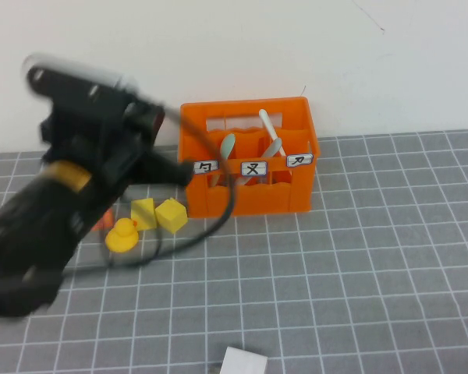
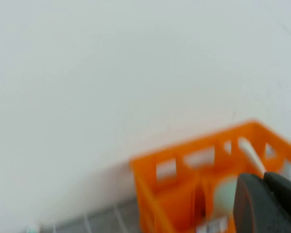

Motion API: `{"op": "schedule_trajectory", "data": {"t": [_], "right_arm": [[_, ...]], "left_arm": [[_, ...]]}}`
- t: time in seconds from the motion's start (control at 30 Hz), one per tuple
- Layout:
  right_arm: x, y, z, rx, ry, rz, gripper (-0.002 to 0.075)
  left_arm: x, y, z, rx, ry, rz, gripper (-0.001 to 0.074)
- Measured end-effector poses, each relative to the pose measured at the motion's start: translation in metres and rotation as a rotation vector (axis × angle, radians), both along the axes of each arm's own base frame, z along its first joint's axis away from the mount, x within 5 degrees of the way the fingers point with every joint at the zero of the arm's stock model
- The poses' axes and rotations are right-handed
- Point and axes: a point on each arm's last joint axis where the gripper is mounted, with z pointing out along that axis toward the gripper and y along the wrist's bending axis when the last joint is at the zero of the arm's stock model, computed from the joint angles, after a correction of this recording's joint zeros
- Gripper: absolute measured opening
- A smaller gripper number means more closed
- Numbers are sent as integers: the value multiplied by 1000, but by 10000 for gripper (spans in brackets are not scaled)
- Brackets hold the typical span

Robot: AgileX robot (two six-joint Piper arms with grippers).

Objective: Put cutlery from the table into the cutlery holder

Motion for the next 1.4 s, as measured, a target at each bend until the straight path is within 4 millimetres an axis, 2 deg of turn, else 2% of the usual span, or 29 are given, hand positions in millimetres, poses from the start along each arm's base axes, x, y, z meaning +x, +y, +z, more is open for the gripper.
{"op": "schedule_trajectory", "data": {"t": [0.13, 0.27, 0.43, 0.57, 0.9, 1.1, 1.4], "right_arm": [[0, 0, 0, 0, 0, 0, -3], [0, 0, 0, 0, 0, 0, -3], [0, 0, 0, -4, 0, 0, -3], [0, 0, 0, -4, 0, 0, -3], [0, 0, 0, -5, 0, 0, -3], [0, 0, 0, -6, 0, 0, -3], [0, 0, 0, -7, -1, -1, -3]], "left_arm": [[-37, 20, -15, 15, 32, -5, 1], [-65, 35, -31, 28, 56, -7, 1], [-82, 49, -59, 53, 90, 32, 0], [-92, 60, -72, 30, 78, 93, -1], [-137, 89, -78, -67, -30, 140, 0], [-163, 105, -90, -93, -71, 153, 0], [-176, 118, -92, -87, -111, 212, -1]]}}
